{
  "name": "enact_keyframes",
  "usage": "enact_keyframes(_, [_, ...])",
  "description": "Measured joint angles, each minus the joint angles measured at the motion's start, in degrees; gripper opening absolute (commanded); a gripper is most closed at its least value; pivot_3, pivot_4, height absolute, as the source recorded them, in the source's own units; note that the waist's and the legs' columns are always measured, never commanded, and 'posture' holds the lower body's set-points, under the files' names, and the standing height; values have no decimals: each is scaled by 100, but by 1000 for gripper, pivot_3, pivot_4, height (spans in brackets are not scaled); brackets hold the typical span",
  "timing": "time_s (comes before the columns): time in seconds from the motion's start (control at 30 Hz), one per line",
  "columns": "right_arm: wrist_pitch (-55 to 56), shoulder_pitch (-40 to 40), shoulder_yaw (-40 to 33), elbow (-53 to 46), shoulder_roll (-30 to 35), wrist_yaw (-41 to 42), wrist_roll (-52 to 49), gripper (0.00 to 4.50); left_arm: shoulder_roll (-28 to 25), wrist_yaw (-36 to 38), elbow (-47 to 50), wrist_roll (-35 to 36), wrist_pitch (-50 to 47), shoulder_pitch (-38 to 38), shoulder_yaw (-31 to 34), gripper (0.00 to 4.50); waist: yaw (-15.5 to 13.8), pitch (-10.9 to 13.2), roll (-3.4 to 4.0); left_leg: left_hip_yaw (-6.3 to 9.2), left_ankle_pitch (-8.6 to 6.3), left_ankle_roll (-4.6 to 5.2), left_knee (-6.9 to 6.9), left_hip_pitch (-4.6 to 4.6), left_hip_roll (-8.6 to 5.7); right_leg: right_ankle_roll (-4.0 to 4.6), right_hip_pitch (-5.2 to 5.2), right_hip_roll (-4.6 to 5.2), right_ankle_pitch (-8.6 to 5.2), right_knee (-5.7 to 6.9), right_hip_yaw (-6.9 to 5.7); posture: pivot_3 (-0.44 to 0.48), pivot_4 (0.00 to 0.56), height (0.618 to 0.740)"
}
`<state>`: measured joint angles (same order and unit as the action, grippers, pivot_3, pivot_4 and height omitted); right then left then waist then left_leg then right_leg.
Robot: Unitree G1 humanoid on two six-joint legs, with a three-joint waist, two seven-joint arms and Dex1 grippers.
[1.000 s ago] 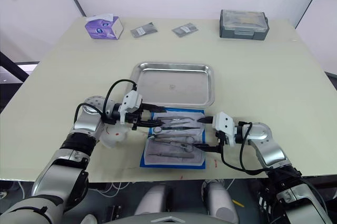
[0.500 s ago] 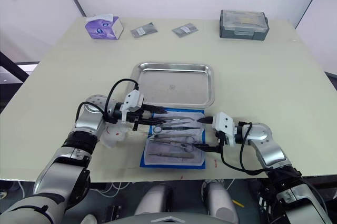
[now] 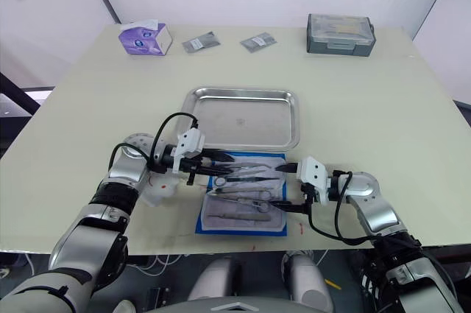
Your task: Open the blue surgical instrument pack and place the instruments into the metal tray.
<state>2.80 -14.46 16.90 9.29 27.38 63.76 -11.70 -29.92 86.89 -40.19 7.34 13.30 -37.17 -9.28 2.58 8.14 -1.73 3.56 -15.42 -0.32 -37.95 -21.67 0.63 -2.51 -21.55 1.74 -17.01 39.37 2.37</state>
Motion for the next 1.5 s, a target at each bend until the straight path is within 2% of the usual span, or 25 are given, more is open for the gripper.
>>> enact_keyframes(0.53, [-1, 59, 1, 17, -31, -61, 2, 4500, -47, -108, -188, -341, -20, -285, -272, 1496, 2, -42, 9, -2, 0, 0, 25, 27, 0, 0, 24, -1, 0, -23, 2, 0, 150, 734])
enact_keyframes(0.63, [-3, 87, 14, 37, -37, -87, 12, 4500, -49, -129, -188, -400, -43, -285, -314, 1496, 1, -41, 11, -5, 0, 0, 66, 103, 0, 3, 94, 1, -3, -57, 3, 0, 150, 734])
enact_keyframes(1.13, [-3, 99, 14, 36, -56, -107, 12, 4500, -133, -98, 245, -438, -682, -230, -480, 1496, 3, -44, 12, -2, 0, 0, 71, 104, 2, 7, 92, -1, -5, -56, 3, 0, 150, 734])
enact_keyframes(1.23, [-3, 99, 14, 36, -55, -108, 13, 4500, -143, -82, 347, -437, -794, -191, -490, 699, 3, -44, 12, -2, 0, 0, 71, 104, 2, 7, 92, -1, -5, -56, 3, 0, 150, 734])
enact_keyframes(1.27, [-3, 99, 14, 36, -55, -108, 12, 4500, -143, -87, 360, -438, -809, -188, -493, 249, 3, -44, 12, -2, 0, 0, 71, 104, 2, 7, 92, -1, -5, -56, 3, 0, 150, 734])
enact_keyframes(1.3, [-3, 100, 14, 36, -58, -108, 12, 4500, -143, -90, 362, -437, -837, -189, -493, 114, 3, -44, 12, -1, 0, 0, 71, 104, 2, 7, 92, -1, -6, -56, 3, 0, 150, 734])
enact_keyframes(1.5, [-3, 101, 14, 36, -63, -108, 12, 4500, -161, -90, 447, -438, -968, -170, -502, 114, 4, -44, 12, -2, 0, 0, 73, 105, 3, 9, 92, -2, -6, -56, 4, 0, 150, 734])
